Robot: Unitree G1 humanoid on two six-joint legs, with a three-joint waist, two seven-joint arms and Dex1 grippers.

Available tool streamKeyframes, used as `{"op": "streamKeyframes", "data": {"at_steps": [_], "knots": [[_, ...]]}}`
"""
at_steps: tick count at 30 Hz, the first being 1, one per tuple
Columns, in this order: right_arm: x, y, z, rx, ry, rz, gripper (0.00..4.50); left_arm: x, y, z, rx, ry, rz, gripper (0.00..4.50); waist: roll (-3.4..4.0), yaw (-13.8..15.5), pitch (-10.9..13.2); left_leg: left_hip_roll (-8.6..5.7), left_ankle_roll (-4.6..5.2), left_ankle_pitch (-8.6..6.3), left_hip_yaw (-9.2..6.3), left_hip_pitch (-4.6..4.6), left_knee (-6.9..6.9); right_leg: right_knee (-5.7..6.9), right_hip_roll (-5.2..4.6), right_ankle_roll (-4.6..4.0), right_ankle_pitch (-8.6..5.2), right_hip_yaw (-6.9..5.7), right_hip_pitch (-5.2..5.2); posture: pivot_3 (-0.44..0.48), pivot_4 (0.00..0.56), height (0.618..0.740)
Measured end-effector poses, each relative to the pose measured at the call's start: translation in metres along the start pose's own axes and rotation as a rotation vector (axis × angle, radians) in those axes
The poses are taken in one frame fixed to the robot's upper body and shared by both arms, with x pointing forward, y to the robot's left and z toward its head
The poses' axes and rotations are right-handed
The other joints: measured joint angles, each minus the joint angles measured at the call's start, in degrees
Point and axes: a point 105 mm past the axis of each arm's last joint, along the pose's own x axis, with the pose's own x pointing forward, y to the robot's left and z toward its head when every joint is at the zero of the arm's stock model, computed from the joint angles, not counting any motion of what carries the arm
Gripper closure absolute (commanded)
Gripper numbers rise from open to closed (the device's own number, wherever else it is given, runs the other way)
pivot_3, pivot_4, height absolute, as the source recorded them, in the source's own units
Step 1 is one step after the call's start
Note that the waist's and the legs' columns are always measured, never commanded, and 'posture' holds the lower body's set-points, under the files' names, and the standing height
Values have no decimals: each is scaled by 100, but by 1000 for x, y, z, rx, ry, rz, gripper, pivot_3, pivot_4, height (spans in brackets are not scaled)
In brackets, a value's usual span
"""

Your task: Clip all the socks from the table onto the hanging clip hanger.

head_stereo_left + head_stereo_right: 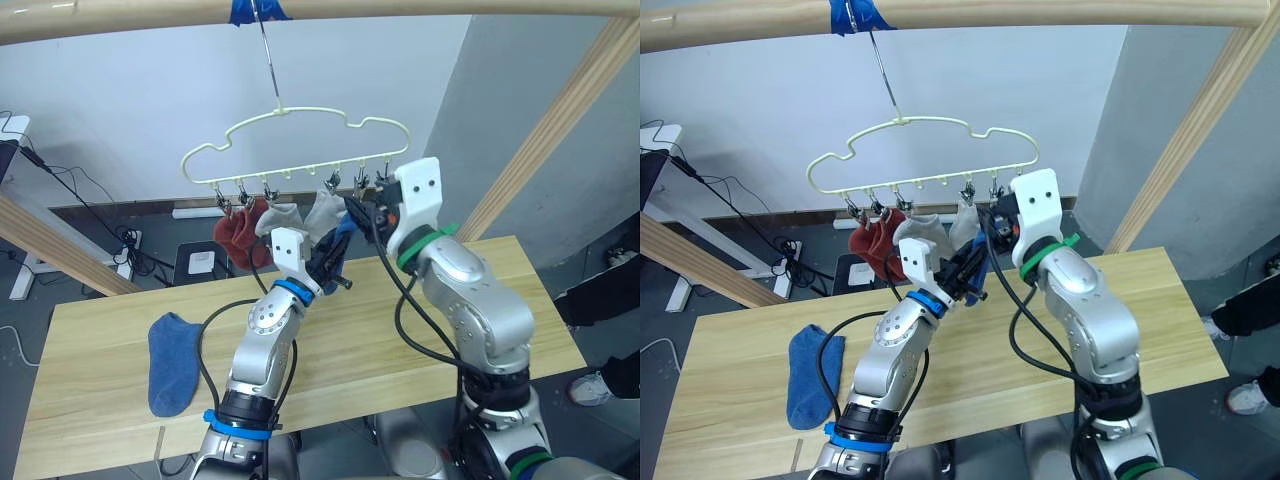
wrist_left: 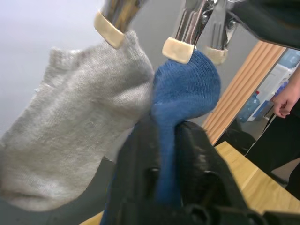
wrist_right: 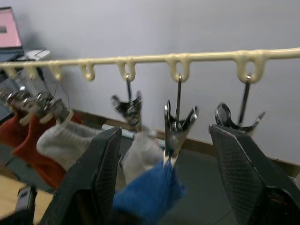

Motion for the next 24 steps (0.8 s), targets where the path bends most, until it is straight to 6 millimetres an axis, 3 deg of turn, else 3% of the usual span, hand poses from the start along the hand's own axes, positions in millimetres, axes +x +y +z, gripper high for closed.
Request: {"op": "streamKeyframes", "data": {"at_steps": [8, 13, 19, 24], "knots": [[-29, 12, 4, -116, -8, 163, 1362, -15, 0, -4, 100, 73, -154, 740, 0, -43, 0, 5, 0, 0, 0, 3, 0, 1, 6, 11, -7, 1, 0, -286, 244, 740], [-32, 2, 4, -148, -12, 114, 1362, -41, -1, 3, 190, 135, -331, 740, 0, -54, 0, 7, 0, 0, 1, 5, 0, 3, 7, 11, -7, 3, 0, -277, 244, 740], [-27, -14, 1, -184, -11, 2, 1362, -53, -5, 23, 188, 126, -436, 740, 0, -11, 0, 7, 0, 0, 3, 3, -1, -4, 5, 11, -8, 4, -1, -265, 241, 740], [-14, -31, -8, -198, 22, -101, 1362, -61, 2, 58, 186, 111, -504, 740, 0, -12, 1, 9, 0, 0, 3, 4, -2, -1, 7, 11, -8, 5, -4, -255, 238, 740]]}}
